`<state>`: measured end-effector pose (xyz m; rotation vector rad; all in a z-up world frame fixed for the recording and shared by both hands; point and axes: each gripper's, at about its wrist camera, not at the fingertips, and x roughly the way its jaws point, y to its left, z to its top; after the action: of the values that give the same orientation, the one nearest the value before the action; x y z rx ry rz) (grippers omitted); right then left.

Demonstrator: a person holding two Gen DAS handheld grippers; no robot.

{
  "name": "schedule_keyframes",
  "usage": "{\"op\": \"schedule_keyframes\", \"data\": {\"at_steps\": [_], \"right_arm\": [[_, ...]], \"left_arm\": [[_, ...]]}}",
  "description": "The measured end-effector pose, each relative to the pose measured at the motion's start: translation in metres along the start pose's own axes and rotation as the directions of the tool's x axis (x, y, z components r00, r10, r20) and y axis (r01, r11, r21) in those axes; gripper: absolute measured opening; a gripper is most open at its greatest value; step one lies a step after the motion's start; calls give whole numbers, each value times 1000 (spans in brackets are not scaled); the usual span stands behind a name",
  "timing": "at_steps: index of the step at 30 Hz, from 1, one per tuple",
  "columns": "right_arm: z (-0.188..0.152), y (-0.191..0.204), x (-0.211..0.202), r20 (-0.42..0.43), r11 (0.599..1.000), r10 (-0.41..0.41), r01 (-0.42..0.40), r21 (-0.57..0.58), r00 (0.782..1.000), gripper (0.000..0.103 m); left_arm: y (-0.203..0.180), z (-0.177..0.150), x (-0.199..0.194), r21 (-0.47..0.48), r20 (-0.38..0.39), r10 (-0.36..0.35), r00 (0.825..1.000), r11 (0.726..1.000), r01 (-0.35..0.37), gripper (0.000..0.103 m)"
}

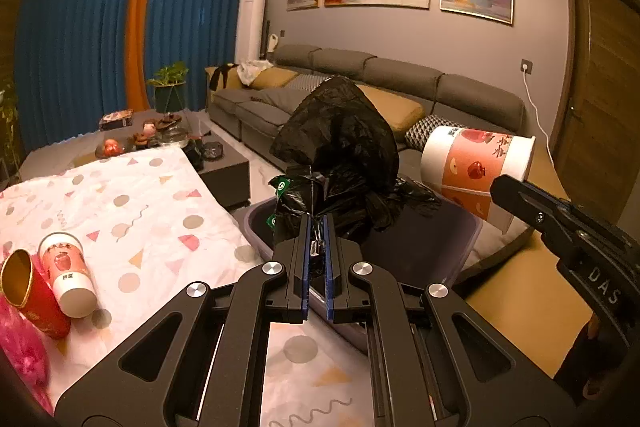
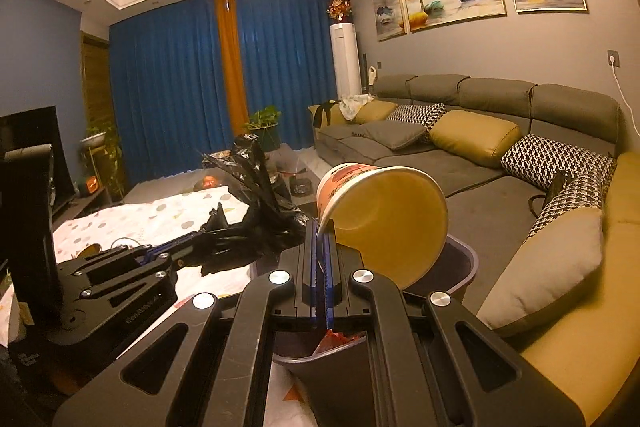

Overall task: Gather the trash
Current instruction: 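Carry the black bag and orange cup with both tools over the grey bin, then open both tools to drop the black bag and orange cup into the bin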

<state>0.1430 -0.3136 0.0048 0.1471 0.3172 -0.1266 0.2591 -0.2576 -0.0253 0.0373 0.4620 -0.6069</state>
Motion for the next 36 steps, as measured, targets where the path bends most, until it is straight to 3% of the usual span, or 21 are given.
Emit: {"op": "schedule_keyframes", "data": {"at_steps": [23, 29, 32, 34, 35, 36], "right_arm": [[2, 2, 17, -30, 1000, -9, 9, 4, 999, 4], [2, -1, 26, -50, 1000, -6, 7, 10, 999, 4], [4, -4, 34, -67, 1000, 0, 2, 23, 998, 4], [3, -4, 38, -70, 1000, 4, -2, 28, 998, 6], [3, -5, 39, -72, 1000, 2, 0, 29, 997, 11], [2, -6, 40, -71, 1000, -2, 5, 30, 997, 19]], "left_arm": [[-8, -3, 36, 14, -51, -26, 998, 1000, 26, 5], [-7, -6, 41, 14, -41, -80, 996, 997, 81, 7], [-2, -10, 45, 0, -57, -120, 991, 993, 120, 22], [3, -12, 43, 3, -42, -84, 996, 996, 85, 48], [5, -13, 41, 0, -32, -70, 997, 998, 70, 68], [10, -14, 37, -8, -17, -53, 998, 999, 53, 76]]}}
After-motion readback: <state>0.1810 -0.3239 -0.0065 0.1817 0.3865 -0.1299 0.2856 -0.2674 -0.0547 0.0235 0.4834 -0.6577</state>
